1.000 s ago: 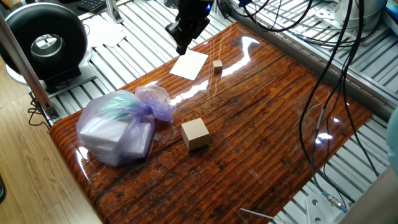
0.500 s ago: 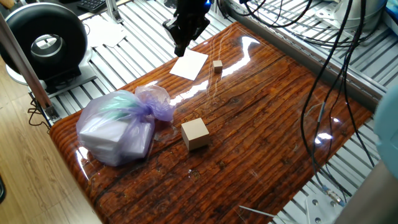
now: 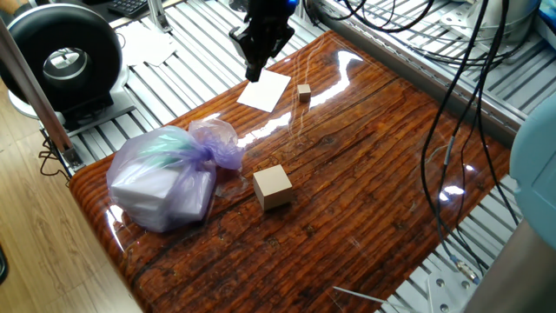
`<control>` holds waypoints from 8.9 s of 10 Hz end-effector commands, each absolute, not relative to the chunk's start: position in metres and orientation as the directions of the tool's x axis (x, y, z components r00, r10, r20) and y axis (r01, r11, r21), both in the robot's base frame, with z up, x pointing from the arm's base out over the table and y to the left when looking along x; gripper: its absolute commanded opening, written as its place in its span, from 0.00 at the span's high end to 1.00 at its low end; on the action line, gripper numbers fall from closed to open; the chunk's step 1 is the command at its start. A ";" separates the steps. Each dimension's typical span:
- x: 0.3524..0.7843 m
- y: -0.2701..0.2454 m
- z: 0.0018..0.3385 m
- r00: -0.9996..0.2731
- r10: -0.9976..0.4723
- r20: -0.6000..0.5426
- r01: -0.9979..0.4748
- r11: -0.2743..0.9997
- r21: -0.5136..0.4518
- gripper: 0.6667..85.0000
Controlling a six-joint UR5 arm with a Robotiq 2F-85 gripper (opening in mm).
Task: Pick up a bag of things
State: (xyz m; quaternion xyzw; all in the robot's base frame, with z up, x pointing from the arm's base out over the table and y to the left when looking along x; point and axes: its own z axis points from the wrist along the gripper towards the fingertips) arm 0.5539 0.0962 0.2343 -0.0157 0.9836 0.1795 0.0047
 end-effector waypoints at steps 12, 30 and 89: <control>0.587 0.135 0.201 -0.997 0.009 -0.070 -0.018 0.924 0.381 0.99; 0.549 0.151 0.214 -0.997 -0.038 0.062 -0.006 0.891 0.454 0.99; 0.603 0.164 0.078 -0.916 -0.257 -0.308 -0.348 0.891 0.291 0.25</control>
